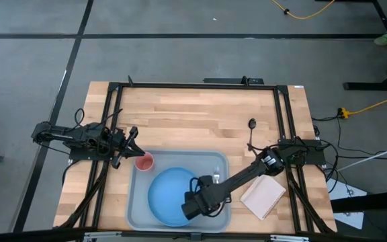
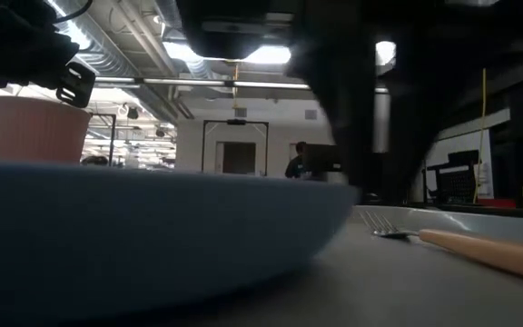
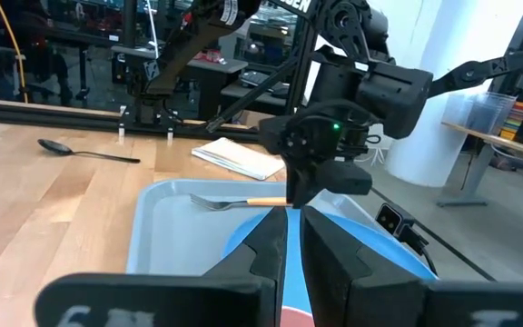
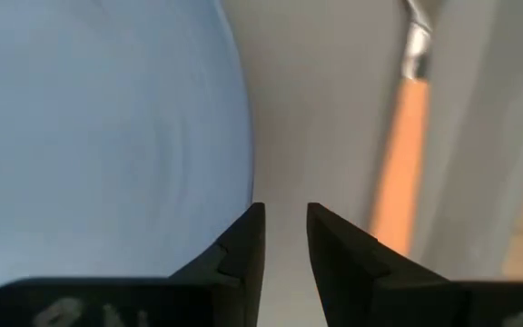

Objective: Pick and place plate/cup/fork/spoon on tray
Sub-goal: Adjust the blue plate on the shelf, then put the black spoon to the right of the blue plate on the gray serving tray

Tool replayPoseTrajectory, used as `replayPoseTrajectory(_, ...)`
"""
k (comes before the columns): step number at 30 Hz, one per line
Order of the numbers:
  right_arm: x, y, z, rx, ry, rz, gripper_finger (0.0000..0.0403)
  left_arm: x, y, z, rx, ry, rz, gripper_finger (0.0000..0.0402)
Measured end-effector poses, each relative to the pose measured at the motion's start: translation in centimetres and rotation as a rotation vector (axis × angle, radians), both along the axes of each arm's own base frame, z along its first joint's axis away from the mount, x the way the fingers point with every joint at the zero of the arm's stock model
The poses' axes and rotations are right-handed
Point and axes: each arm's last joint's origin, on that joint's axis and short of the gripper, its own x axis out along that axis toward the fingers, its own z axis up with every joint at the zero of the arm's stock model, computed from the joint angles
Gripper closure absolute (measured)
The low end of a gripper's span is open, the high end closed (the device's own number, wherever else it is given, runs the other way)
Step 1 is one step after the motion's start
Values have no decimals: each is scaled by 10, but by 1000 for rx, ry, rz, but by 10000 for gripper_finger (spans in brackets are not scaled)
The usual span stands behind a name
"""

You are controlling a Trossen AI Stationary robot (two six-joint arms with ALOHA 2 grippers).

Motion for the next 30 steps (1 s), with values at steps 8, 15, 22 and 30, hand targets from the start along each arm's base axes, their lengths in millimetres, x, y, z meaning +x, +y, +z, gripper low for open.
replayPoseTrajectory(8,5,-10,0,-23,-10,18,315,0,0,0,0,1,0,374)
replayPoseTrajectory(15,-5,-15,22,-77,73,20,315,0,0,0,0,1,0,374)
replayPoseTrajectory(22,-3,-27,50,-353,-100,97,315,0,0,0,0,1,1,374)
replayPoseTrajectory(30,22,-82,54,-656,-110,199,315,0,0,0,0,1,1,374)
